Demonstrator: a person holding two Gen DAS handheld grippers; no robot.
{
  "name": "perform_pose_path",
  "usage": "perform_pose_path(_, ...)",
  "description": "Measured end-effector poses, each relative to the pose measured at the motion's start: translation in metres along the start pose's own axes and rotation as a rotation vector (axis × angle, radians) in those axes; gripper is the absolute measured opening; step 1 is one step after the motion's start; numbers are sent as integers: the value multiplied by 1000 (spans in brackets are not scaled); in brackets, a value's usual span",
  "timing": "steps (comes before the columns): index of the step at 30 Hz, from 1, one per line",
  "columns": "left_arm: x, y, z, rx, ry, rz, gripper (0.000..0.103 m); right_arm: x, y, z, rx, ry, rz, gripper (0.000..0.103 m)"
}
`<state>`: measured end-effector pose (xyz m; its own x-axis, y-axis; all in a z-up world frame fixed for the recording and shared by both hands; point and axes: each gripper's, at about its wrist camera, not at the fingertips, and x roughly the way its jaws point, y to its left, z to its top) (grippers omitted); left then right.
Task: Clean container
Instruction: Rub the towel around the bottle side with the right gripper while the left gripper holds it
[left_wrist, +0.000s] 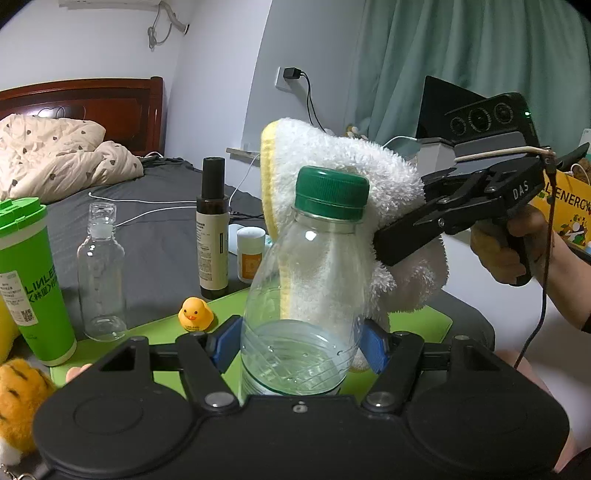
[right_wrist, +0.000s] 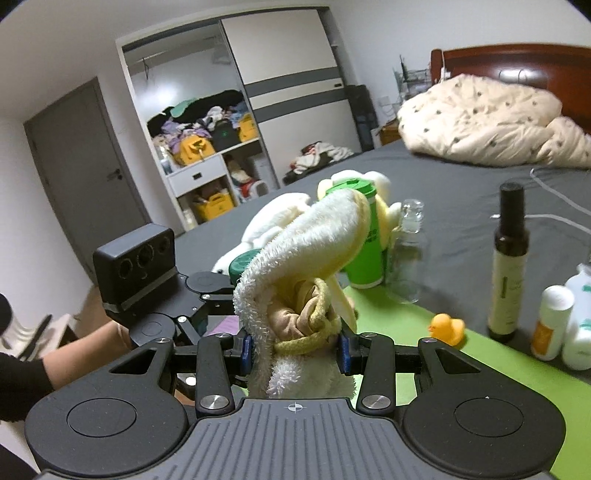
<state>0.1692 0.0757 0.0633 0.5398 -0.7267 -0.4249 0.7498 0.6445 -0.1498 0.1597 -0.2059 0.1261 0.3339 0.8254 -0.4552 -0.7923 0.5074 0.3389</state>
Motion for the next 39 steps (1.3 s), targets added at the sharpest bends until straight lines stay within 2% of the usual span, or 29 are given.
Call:
perform_pose_path(9,-1,-1,-3,4,5,32,64,15,-22,-6,55,28,63,42)
perform_pose_path(22,-2,-12,-6,19,-12,96,64,22,-41,-9,90,57,65,42)
perform_pose_path(39,-28,-20,-5,-4,-60,159,63,20,-61,7,81,11,76,42)
